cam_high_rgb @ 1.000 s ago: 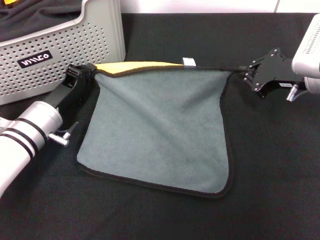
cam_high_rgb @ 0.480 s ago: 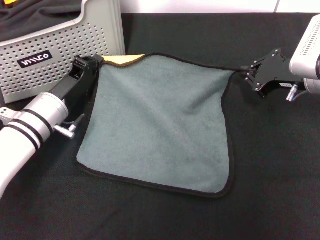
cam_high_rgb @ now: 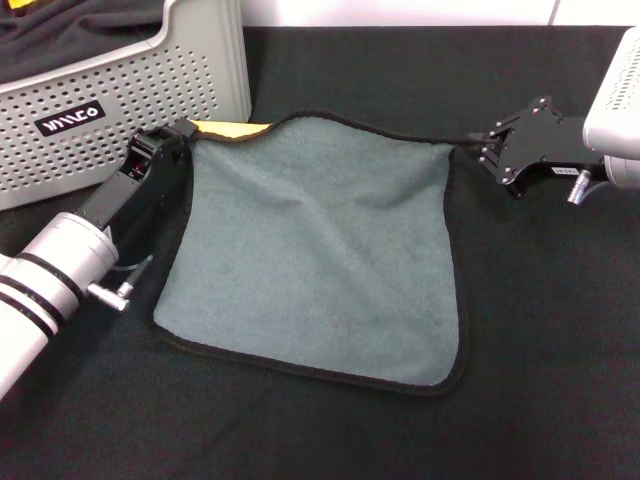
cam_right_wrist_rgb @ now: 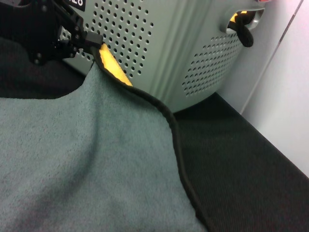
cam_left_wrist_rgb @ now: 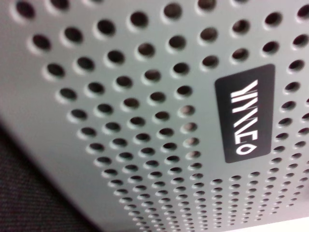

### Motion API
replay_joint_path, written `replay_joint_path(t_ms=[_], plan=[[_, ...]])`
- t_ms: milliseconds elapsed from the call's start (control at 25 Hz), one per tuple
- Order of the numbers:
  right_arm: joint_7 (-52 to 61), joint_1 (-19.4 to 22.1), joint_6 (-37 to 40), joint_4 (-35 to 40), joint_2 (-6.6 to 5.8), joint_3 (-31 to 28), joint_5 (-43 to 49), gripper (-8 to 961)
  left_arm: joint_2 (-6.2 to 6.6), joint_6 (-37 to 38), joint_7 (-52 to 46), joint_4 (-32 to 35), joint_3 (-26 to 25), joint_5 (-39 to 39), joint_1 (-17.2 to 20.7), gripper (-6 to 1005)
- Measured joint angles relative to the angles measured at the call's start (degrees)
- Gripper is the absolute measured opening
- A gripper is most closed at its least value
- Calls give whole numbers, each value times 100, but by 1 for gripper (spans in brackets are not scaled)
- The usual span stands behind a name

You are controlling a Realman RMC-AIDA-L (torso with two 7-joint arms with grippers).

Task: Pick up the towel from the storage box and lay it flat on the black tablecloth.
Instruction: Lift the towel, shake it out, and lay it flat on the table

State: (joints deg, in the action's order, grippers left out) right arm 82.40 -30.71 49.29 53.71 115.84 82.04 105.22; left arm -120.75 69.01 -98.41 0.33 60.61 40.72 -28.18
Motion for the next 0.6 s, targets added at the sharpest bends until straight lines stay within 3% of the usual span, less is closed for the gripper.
replay_joint_path(t_ms=[600], plan=[[-45, -494, -217, -675, 16, -4, -38, 84, -11, -610, 631, -442, -53, -91, -802, 12]])
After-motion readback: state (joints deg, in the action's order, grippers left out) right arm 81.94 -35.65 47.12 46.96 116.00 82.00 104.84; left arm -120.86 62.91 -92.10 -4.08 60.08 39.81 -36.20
